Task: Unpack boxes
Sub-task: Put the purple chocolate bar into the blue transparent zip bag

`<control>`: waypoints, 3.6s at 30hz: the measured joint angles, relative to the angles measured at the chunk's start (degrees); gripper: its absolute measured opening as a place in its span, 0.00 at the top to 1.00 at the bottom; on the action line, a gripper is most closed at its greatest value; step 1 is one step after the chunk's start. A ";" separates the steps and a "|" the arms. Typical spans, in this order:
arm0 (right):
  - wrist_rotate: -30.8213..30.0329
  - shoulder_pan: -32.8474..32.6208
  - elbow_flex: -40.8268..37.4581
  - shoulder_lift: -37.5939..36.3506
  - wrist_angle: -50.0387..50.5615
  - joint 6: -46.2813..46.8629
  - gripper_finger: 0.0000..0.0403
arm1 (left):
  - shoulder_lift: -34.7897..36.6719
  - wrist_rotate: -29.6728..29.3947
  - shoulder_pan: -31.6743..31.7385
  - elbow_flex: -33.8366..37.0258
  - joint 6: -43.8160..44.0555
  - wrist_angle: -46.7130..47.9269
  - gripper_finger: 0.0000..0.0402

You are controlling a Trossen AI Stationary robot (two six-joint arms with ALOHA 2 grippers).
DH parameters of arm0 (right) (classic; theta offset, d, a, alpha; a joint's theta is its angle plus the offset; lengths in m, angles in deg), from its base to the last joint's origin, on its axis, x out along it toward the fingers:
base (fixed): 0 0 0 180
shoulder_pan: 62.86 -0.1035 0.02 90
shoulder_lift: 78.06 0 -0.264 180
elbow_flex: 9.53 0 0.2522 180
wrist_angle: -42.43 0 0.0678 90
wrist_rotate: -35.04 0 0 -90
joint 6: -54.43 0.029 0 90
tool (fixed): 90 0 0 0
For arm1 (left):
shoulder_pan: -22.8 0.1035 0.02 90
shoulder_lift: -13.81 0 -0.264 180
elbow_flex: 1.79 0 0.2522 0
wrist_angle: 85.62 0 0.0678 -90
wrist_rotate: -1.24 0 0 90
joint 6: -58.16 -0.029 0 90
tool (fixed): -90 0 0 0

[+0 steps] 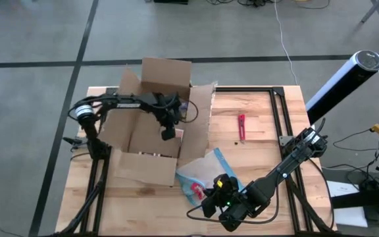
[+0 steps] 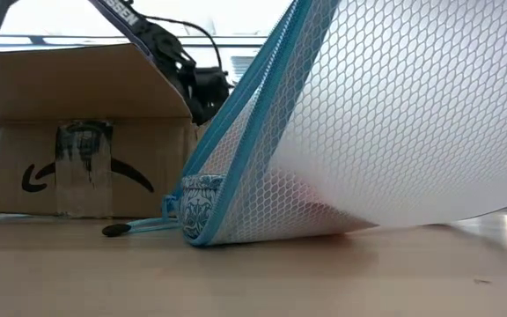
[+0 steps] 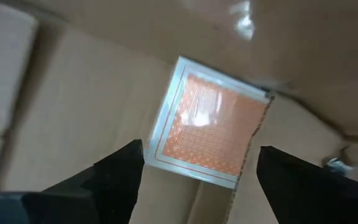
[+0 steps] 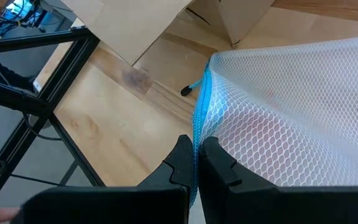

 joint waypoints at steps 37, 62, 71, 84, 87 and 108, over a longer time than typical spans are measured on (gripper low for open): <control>0.00 0.00 0.00 0.00 0.04 0.01 1.00 | 6.41 -26.22 -0.21 0.11 -3.60 -11.89 0.44; -0.02 0.00 0.00 0.00 0.02 0.01 1.00 | 1.21 -15.75 14.59 0.08 1.08 -10.61 0.47; -0.02 0.02 0.00 0.00 0.04 0.01 1.00 | 1.12 -5.78 19.17 0.00 18.94 -10.91 0.47; 0.00 0.00 0.00 0.00 0.02 0.01 1.00 | 1.12 -5.78 21.26 0.00 22.55 -13.62 0.47; -0.02 0.00 0.00 0.00 0.02 -0.01 1.00 | 0.58 -5.60 21.26 0.00 23.35 -14.20 0.46; -0.02 0.01 0.00 0.00 0.02 0.01 1.00 | -4.82 0.95 21.06 0.00 30.93 -20.74 0.65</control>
